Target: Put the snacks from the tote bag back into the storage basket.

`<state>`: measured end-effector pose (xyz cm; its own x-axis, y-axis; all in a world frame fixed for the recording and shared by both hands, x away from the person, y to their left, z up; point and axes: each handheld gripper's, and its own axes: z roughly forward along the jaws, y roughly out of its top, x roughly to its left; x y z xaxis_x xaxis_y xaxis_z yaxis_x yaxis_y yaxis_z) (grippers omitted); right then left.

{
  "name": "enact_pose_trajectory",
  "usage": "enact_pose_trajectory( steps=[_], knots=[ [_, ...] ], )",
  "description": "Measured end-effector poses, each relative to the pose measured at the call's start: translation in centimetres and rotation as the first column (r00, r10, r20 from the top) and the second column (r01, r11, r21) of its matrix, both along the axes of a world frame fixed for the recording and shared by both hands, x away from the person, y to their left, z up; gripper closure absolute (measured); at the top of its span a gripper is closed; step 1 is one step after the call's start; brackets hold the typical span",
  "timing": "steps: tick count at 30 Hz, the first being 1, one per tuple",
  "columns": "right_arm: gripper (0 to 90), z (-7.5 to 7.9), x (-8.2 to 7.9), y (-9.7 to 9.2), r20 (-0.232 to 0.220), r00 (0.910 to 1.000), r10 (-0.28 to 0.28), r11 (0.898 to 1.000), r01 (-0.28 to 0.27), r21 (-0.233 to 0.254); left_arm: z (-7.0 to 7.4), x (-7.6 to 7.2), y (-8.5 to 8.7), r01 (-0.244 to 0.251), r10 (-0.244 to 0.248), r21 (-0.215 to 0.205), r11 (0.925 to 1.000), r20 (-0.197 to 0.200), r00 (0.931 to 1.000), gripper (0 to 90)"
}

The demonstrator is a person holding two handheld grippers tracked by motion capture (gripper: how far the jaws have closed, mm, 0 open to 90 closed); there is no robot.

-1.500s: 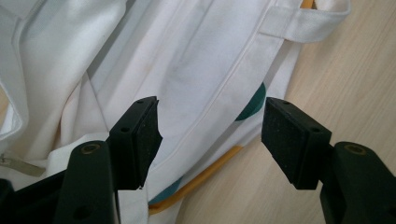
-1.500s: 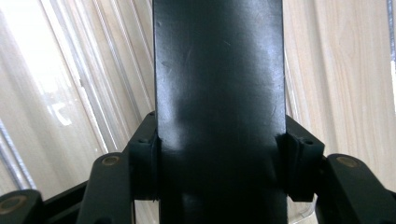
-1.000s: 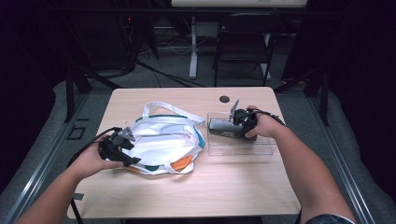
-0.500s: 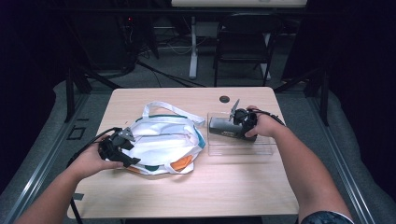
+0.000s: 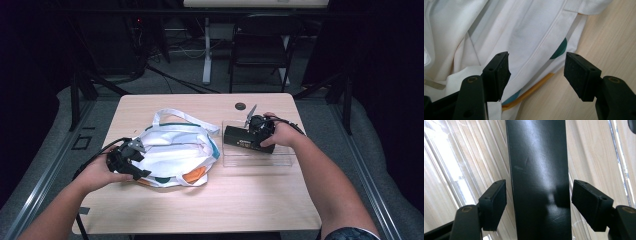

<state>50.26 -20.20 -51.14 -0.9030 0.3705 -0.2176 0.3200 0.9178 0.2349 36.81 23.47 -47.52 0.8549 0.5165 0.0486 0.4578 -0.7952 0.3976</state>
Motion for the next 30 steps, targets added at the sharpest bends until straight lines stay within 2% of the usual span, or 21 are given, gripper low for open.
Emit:
enact_pose_trajectory(
  steps=[2, 13, 16, 19, 20, 21, 22, 23, 24, 25, 27, 30],
  knots=[
    [28.1, 0.1, -0.2, 0.0, 0.02, 0.9997, -0.014, 0.999, 0.013, 0.029, 0.0, 0.0, 0.0, -0.001, 0.001, 0.0, 1.0, -0.001, 1.0, 37.0],
    [26.9, 2.2, -1.5, 0.7, 0.059, 0.9978, -0.031, 0.997, 0.026, 0.077, -0.1, 0.1, -0.4, 0.004, -0.004, -0.005, 1.0, -0.001, 1.0, 37.0],
    [27.1, 2.9, -2.0, 0.8, 0.072, 0.9958, -0.057, 0.995, 0.05, 0.09, -0.1, 0.2, -0.5, 0.008, -0.008, -0.008, 0.9999, -0.001, 1.0, 37.0],
    [28.4, 3.6, -2.3, 0.7, 0.082, 0.9903, -0.112, 0.99, 0.104, 0.097, 0.0, 0.2, -0.6, 0.007, -0.007, -0.009, 0.9999, 0.001, 1.0, 37.3],
    [30.0, 3.8, -2.5, 0.6, 0.081, 0.9874, -0.136, 0.987, 0.127, 0.102, 0.1, 0.3, -0.6, 0.007, -0.007, -0.011, 0.9999, 0.001, 1.0, 37.3],
    [31.7, 4.0, -2.6, 0.4, 0.072, 0.9829, -0.169, 0.979, 0.159, 0.125, 0.1, 0.3, -0.6, 0.008, -0.008, -0.011, 0.9999, 0.001, 1.0, 37.3],
    [33.2, 4.2, -2.6, 0.2, 0.063, 0.9816, -0.181, 0.977, 0.172, 0.129, 0.2, 0.3, -0.6, 0.009, -0.009, -0.014, 0.9999, 0.001, 1.0, 37.3],
    [34.6, 4.2, -2.8, 0.0, 0.058, 0.9767, -0.207, 0.969, 0.196, 0.152, 0.2, 0.4, -0.6, 0.01, -0.009, -0.016, 0.9998, 0.005, 0.9999, 37.3],
    [34.8, 4.5, -2.8, -0.3, 0.047, 0.9733, -0.225, 0.966, 0.216, 0.14, 0.3, 0.4, -0.6, 0.009, -0.009, -0.016, 0.9998, 0.006, 0.9999, 37.5],
    [34.9, 4.3, -2.9, -0.4, 0.042, 0.9663, -0.254, 0.954, 0.243, 0.173, 0.3, 0.5, -0.6, 0.012, -0.012, -0.016, 0.9998, 0.006, 0.9999, 37.6],
    [37.5, 4.5, -3.1, -0.8, 0.03, 0.959, -0.282, 0.948, 0.273, 0.162, 0.3, 0.5, -0.7, 0.011, -0.011, -0.017, 0.9998, -0.001, 0.9999, 37.6],
    [38.4, 4.5, -3.5, -1.4, 0.018, 0.9442, -0.329, 0.931, 0.321, 0.175, 0.3, 0.7, -0.8, 0.01, -0.01, -0.017, 0.9998, -0.004, 0.9999, 37.6]
  ],
)
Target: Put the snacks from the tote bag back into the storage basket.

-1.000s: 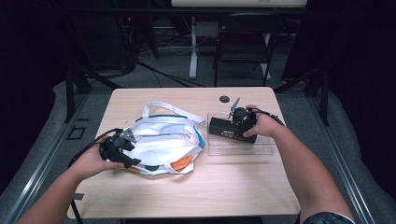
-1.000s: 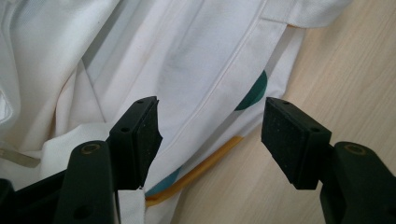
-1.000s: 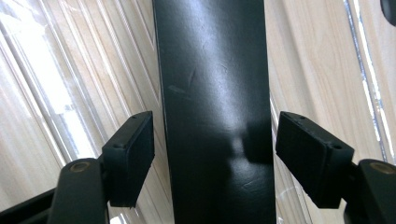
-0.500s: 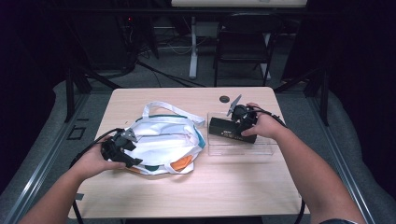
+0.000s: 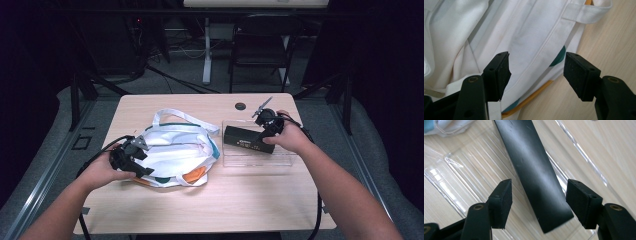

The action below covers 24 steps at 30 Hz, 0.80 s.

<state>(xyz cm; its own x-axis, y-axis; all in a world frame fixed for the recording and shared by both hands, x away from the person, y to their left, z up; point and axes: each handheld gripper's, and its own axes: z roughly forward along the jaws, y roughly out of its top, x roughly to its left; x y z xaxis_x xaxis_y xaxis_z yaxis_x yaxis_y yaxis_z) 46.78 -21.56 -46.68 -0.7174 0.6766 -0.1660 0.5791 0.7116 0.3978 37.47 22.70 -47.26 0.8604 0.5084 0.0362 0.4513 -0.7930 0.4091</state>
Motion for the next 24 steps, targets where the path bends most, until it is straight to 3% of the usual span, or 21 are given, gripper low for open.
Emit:
enact_pose_trajectory(
  steps=[9, 11, 16, 24],
  knots=[
    [40.0, -0.1, -1.0, -1.4, -0.053, 0.988, -0.145, 0.989, 0.145, -0.001, -0.1, 0.3, -0.3, 0.0, 0.0, -0.007, 1.0, -0.011, 0.9999, 37.6],
    [40.0, -0.2, -1.2, -1.5, -0.058, 0.9861, -0.156, 0.988, 0.155, -0.022, -0.1, 0.4, -0.3, 0.002, -0.002, -0.004, 1.0, -0.01, 0.9999, 37.6],
    [40.0, -0.6, -1.6, -2.1, -0.072, 0.9803, -0.184, 0.983, 0.183, -0.023, -0.2, 0.4, -0.5, 0.007, -0.007, -0.004, 1.0, -0.01, 0.9999, 37.6],
    [38.6, -2.5, -1.7, -3.2, -0.093, 0.9692, -0.228, 0.974, 0.227, -0.023, -0.5, 0.5, -0.8, 0.01, -0.01, -0.001, 1.0, -0.008, 0.9999, 37.6]
  ],
)
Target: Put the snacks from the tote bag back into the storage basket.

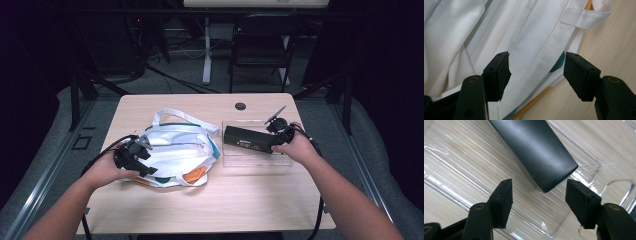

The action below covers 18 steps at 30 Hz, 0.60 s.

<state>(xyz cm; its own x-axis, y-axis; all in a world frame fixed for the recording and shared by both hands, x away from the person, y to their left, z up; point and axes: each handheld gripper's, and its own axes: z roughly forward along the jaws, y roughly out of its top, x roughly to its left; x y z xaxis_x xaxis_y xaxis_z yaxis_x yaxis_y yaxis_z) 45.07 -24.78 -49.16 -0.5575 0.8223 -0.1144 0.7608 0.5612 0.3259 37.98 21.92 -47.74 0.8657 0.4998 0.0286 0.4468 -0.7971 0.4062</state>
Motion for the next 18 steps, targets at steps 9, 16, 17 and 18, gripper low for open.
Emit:
enact_pose_trajectory(
  steps=[9, 16, 17, 18],
  knots=[
    [38.6, -1.1, 0.2, -0.4, -0.009, 0.9993, -0.035, 0.999, 0.035, 0.015, -0.1, 0.1, 0.0, -0.001, 0.001, 0.004, 1.0, -0.005, 1.0, 37.6],
    [38.6, -1.6, 0.4, -0.3, -0.018, 0.9987, -0.048, 0.999, 0.048, 0.014, -0.2, 0.1, 0.1, -0.003, 0.003, 0.006, 1.0, -0.002, 1.0, 37.6],
    [38.3, -1.6, 0.5, -0.3, -0.024, 0.9987, -0.045, 0.999, 0.045, 0.01, -0.2, 0.1, 0.1, -0.005, 0.005, 0.004, 1.0, -0.004, 1.0, 37.6],
    [38.2, -1.6, 0.5, -0.2, -0.023, 0.9987, -0.046, 0.999, 0.047, 0.013, -0.2, 0.1, 0.1, -0.006, 0.006, 0.004, 1.0, -0.002, 1.0, 37.6]
  ],
)
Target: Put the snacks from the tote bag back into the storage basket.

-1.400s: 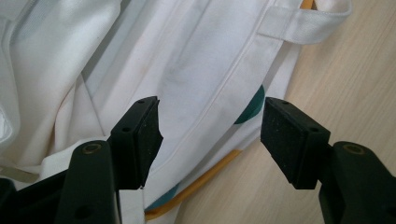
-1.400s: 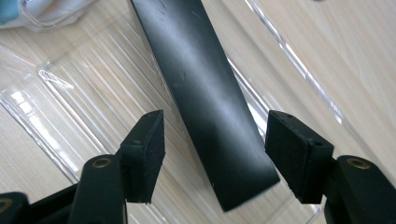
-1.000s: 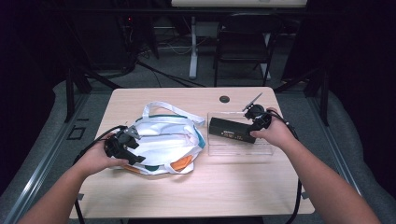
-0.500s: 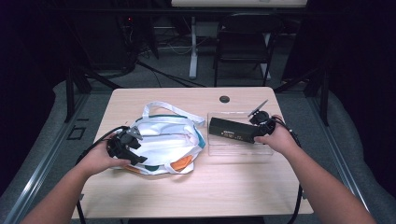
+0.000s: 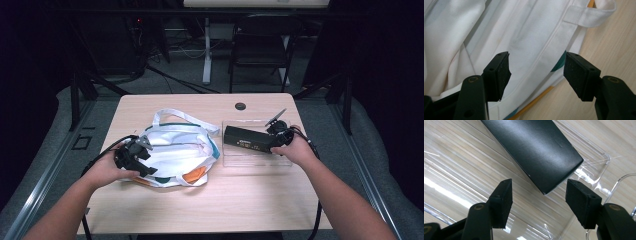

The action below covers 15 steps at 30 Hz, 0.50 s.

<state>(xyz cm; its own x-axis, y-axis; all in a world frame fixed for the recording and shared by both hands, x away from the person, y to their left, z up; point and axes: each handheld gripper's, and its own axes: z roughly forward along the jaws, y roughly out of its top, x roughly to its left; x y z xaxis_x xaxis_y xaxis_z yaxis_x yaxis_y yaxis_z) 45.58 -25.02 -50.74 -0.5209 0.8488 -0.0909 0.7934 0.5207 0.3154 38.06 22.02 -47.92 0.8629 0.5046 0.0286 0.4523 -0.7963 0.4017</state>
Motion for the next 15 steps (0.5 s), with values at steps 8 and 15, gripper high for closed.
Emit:
enact_pose_trajectory(
  steps=[8, 15],
  knots=[
    [37.5, -0.23, 0.39, 0.03, -0.001, 0.9997, -0.022, 1.0, 0.022, 0.009, -0.04, -0.06, 0.22, -0.007, 0.007, -0.002, 1.0, 0.001, 1.0, 37.6],
    [37.2, -0.29, 0.7, -0.09, -0.006, 0.9996, -0.028, 1.0, 0.028, 0.011, -0.07, -0.3, 0.45, -0.023, 0.023, -0.013, 0.9996, -0.001, 0.9997, 37.6]
  ],
)
